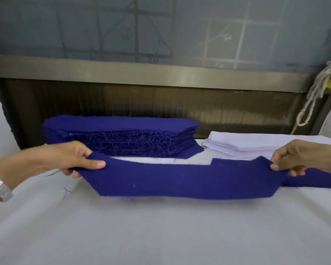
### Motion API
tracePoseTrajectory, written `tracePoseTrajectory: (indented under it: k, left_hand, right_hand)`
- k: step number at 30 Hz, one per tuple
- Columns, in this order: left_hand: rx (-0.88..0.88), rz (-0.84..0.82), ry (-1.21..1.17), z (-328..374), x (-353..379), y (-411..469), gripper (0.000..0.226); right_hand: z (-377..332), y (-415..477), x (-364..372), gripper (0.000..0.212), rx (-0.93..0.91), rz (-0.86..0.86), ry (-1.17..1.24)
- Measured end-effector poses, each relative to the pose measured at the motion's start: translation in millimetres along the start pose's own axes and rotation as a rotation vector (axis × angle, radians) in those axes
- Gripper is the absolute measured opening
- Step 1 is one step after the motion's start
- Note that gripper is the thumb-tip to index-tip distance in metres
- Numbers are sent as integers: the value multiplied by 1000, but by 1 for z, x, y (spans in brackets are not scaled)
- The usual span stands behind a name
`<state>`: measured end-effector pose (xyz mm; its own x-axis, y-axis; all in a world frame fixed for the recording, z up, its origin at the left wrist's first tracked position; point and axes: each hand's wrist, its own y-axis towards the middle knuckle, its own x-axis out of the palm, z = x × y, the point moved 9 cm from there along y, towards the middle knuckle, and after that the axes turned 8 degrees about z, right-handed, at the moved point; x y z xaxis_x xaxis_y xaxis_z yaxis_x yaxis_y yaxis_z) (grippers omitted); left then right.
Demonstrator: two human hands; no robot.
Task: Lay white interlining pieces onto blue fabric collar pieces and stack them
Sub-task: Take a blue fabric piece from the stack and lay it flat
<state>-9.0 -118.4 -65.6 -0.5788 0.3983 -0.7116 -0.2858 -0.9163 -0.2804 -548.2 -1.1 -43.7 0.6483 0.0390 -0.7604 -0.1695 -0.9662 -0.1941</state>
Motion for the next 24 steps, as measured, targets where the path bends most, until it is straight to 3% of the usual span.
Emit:
tracePoseTrajectory:
  k: [3, 9, 14, 17, 24]
  left_hand:
    - [-20, -74, 34, -11, 23, 2, 74]
    - [-23, -98, 102, -20, 39, 1, 80]
    - [2, -123, 96, -11, 51, -6, 63]
    - [35, -80, 100, -5, 51, -10, 49]
    - [55, 101, 265, -5, 42, -9, 65]
  right_hand:
    - [20, -4, 11, 44, 11, -141, -99]
    - [27, -13, 36, 32, -29, -299, -168]
    - [23, -20, 47, 18, -13, -376, -240]
    - [26, -21, 47, 23, 8, -374, -311]
    - [33, -20, 42, 23, 70, -362, -348]
